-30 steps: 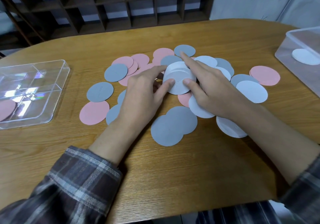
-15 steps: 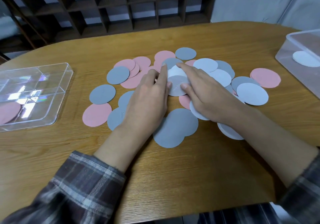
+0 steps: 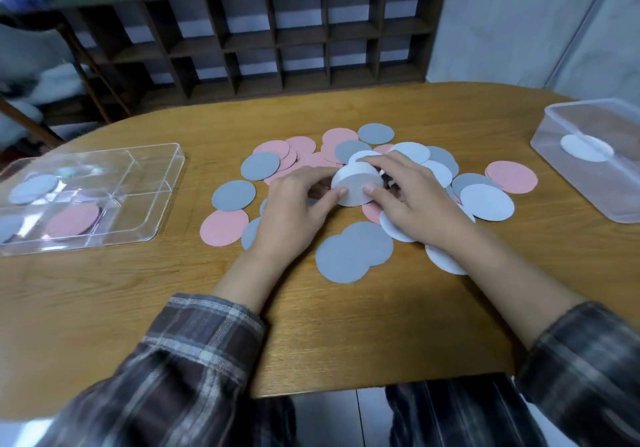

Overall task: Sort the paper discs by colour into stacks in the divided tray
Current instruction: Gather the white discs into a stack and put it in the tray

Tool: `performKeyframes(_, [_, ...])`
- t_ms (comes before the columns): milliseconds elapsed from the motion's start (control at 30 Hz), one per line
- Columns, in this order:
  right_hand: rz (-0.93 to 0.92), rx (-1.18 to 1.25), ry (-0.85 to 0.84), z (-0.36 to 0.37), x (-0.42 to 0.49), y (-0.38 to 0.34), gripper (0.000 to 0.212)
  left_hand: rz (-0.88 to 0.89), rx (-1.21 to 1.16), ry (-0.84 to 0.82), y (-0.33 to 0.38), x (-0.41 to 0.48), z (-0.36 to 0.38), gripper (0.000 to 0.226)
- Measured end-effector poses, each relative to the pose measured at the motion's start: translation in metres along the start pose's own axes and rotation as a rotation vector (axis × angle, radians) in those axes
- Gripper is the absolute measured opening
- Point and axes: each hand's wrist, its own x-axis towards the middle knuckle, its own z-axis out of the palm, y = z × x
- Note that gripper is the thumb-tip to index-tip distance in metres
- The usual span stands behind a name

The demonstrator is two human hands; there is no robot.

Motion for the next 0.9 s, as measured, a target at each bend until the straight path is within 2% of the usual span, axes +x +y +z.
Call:
performKeyframes(233, [-0.028, 0.008, 0.106, 0.001, -0.023, -0.036, 0.024, -0.035, -0.073, 0.028, 0.005, -0.029, -0.022, 0.019])
performKeyframes(500, [-0.093, 0.083, 0.012, 0.02, -0.013, -0.099, 0.023, -0.01, 0.025, -0.02, -0.003, -0.054, -0.105, 0.019])
performKeyframes(700, [-0.067, 0.262, -0.061, 0.057, 0.026, -0.16, 0.019, -0.083, 0.031, 0.021, -0.028, -0.061, -0.187, 0.018])
performKeyframes(900, [-0.121, 0.224, -0.08, 0.105, 0.079, -0.207, 0.019, -0.188, 0.031, 0.093, -0.067, -0.061, -0.256, 0.02])
